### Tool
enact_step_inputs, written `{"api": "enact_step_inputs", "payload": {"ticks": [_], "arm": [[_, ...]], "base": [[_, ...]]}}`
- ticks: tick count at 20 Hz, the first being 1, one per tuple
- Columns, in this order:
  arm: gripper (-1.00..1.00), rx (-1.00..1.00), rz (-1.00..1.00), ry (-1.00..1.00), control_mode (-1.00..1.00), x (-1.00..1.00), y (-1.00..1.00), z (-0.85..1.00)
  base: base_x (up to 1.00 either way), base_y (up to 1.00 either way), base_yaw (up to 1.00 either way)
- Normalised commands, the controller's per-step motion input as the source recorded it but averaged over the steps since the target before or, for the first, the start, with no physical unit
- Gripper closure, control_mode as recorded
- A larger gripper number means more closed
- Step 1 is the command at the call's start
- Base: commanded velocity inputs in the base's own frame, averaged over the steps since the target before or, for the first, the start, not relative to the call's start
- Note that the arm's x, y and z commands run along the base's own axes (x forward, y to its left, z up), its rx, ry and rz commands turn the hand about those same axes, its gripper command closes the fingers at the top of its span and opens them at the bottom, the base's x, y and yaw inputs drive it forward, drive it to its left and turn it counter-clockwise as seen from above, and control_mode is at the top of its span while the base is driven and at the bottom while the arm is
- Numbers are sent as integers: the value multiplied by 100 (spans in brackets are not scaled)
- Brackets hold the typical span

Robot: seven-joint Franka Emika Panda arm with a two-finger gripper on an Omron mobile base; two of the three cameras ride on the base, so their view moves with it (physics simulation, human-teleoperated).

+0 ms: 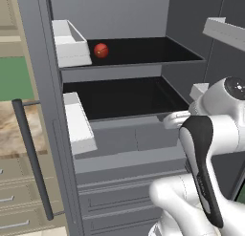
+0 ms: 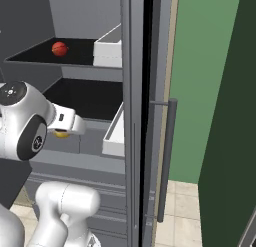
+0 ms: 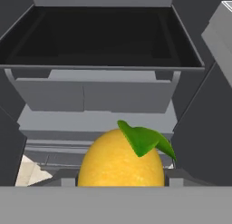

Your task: Grab the onion and lemon from the fridge, place them in the blender, close the lid, and turn on the blender to create a marinade.

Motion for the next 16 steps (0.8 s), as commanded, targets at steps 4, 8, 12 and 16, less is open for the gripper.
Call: {"api": "enact_step_inputs", "payload": {"ticks": [4, 8, 12, 16], "arm": [[100, 0, 0, 0, -100, 4, 0, 0], [100, -1, 4, 0, -100, -41, 15, 0], [100, -6, 15, -1, -100, -84, 38, 0], [100, -8, 23, 0, -100, -76, 52, -1]], "base": [[0, 0, 0], [0, 0, 0], [0, 0, 0], [0, 0, 0]]}}
